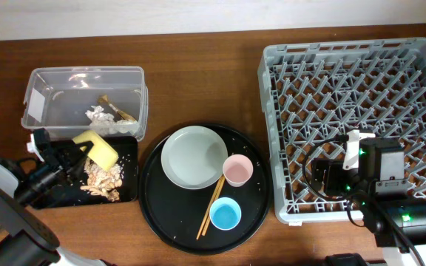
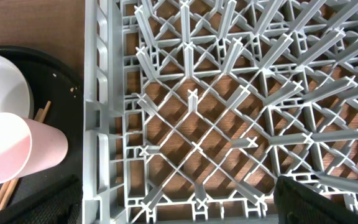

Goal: Sort waste into correct bins and load items into the dishwasher rack
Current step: 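Tip the yellow bowl over the black tray to dump food scraps, then carry the yellow bowl back and set it on the white plate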

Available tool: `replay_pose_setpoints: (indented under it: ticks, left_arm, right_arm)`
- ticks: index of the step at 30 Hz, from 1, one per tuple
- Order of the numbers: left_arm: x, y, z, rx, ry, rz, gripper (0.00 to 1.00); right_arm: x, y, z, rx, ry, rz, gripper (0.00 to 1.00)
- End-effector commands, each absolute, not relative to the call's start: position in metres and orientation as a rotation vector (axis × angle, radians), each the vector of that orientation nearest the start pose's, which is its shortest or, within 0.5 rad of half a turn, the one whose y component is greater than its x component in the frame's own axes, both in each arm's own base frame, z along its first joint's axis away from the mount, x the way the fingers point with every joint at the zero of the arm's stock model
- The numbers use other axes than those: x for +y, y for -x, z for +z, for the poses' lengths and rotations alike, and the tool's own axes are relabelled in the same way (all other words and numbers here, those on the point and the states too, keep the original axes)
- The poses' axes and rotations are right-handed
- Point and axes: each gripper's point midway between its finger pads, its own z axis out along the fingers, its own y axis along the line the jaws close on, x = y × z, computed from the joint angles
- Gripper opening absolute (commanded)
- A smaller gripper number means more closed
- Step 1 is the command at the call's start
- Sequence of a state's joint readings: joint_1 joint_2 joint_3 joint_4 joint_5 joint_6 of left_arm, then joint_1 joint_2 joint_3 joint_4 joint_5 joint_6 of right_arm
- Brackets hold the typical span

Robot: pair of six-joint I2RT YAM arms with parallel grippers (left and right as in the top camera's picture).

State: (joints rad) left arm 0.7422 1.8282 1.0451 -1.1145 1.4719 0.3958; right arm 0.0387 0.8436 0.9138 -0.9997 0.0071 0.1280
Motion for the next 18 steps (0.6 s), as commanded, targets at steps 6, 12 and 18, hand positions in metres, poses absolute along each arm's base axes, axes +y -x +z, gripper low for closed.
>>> replay_pose_setpoints:
  ticks: [6,12,18]
  left_arm:
    - [0.053,-0.315,0.183,1.788,0.469,-1.646,0.0]
    - [-0.025,-0.299,0.208,2.082,-0.021,-1.496,0.0]
    - [-0.096,-0.335,0.172,2.523,-0.248,-1.162,0.0]
  right_arm:
    - [0.007,-0.233,0.197,2.484,-0.126,0.064,0.99]
    - [0.007,-0.233,0.197,2.484,-0.127,0.064,0.99]
    - [0.007,-0.233,0.197,2.484,-0.127,0.064,0.99]
